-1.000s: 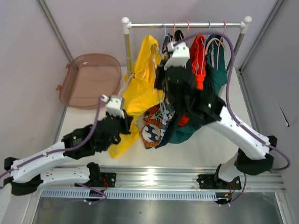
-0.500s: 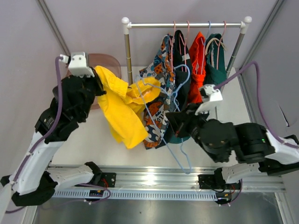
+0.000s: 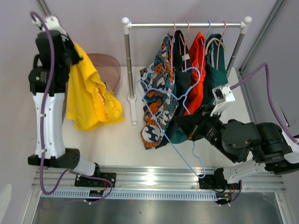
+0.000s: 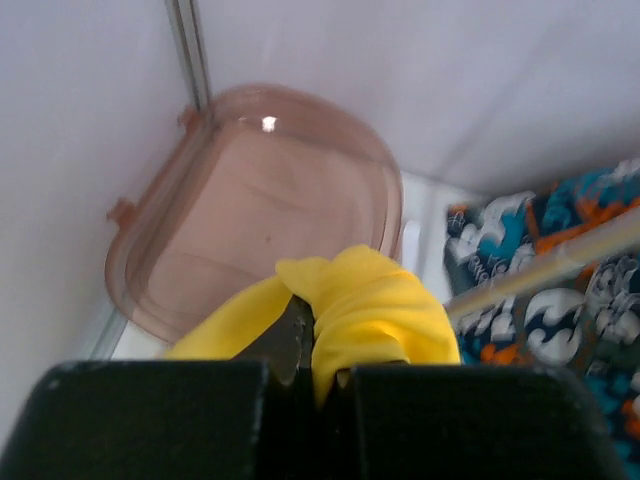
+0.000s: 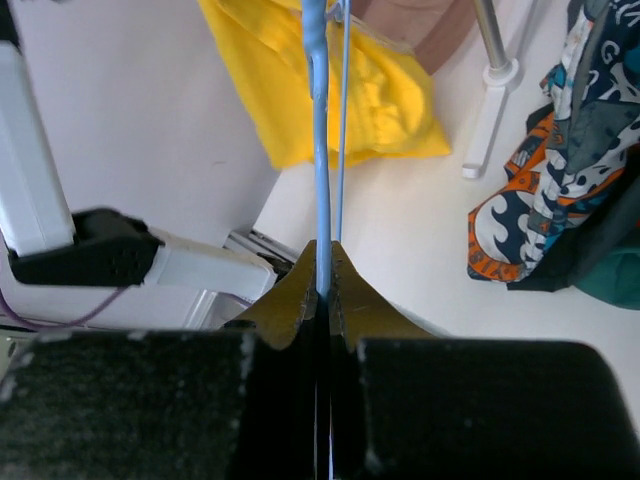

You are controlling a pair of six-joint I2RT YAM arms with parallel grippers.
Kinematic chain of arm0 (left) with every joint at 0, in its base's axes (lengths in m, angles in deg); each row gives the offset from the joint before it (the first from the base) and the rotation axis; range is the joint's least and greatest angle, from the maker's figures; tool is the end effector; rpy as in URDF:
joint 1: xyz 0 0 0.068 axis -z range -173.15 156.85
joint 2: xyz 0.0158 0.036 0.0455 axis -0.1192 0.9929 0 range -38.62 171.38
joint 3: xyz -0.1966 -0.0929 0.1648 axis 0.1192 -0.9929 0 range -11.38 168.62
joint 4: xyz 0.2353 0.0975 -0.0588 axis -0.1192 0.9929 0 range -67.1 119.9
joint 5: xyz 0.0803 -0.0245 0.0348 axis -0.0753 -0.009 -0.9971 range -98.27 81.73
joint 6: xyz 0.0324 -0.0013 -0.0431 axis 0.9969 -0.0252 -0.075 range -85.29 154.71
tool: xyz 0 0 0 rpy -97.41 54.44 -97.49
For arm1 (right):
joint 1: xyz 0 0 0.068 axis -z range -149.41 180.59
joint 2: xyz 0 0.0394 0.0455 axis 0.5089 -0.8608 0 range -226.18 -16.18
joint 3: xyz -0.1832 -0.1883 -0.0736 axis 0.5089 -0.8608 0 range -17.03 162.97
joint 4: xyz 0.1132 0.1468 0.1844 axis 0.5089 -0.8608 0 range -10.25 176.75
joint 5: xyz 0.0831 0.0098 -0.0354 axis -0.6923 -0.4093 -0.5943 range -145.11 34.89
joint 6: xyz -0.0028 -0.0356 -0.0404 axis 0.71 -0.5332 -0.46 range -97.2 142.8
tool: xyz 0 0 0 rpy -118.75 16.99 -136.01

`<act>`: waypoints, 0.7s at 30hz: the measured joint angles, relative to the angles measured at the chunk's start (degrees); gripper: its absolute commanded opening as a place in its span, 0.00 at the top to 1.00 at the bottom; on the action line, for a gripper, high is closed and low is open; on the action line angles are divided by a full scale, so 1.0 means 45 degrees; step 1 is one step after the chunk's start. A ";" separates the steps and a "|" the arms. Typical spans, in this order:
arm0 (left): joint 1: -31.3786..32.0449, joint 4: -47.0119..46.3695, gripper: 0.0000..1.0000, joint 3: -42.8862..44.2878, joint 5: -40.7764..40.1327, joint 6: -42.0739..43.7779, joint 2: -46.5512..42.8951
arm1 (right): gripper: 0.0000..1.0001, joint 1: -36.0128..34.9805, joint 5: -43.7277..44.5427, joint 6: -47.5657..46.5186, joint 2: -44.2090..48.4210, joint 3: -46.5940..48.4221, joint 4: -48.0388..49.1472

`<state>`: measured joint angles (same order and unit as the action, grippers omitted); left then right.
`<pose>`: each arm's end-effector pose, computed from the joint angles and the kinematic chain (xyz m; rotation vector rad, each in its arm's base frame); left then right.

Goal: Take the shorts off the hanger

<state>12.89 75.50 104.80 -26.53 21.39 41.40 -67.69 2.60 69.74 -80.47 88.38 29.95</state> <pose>0.2398 -0.0143 0.5360 -0.3354 1.8127 0.0599 0.0097 0.1429 0.5326 -0.0947 1.8070 0.9327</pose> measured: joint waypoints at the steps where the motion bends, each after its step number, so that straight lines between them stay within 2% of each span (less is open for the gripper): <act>1: -0.0316 0.0442 1.00 0.1919 0.0272 -0.0068 0.0952 | 1.00 0.0063 -0.0039 0.0000 0.0000 -0.0044 -0.0073; 3: -0.0733 0.0291 1.00 0.4605 0.0748 -0.0233 0.2327 | 1.00 0.0219 -0.0044 -0.0005 0.0063 -0.0073 -0.0219; 5: -0.1098 -0.0272 1.00 0.5974 0.1180 -0.0427 0.3060 | 1.00 0.0403 -0.0068 0.0000 0.0248 -0.0185 -0.0330; 12: -0.1695 -0.2429 1.00 0.5450 0.1506 -0.0831 0.3711 | 1.00 0.1739 -0.0457 -0.0005 0.1472 -0.1758 -0.0359; 18: -0.1734 -0.4323 1.00 0.5571 0.1350 -0.0685 0.5362 | 1.00 0.4847 -0.2346 -0.0447 0.2225 -0.3657 0.0282; 19: -0.1763 -0.4464 0.97 0.5921 0.1331 -0.0690 0.5887 | 1.00 0.5469 -0.2788 -0.0559 0.2152 -0.3769 0.0413; 21: -0.1821 -0.4896 0.76 0.5935 0.1268 -0.0699 0.6688 | 1.00 0.6445 -0.3730 -0.0855 0.1846 -0.3803 0.0699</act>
<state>4.69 53.47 131.51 -20.83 18.24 71.50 -38.69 -14.19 65.89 -72.17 71.26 33.10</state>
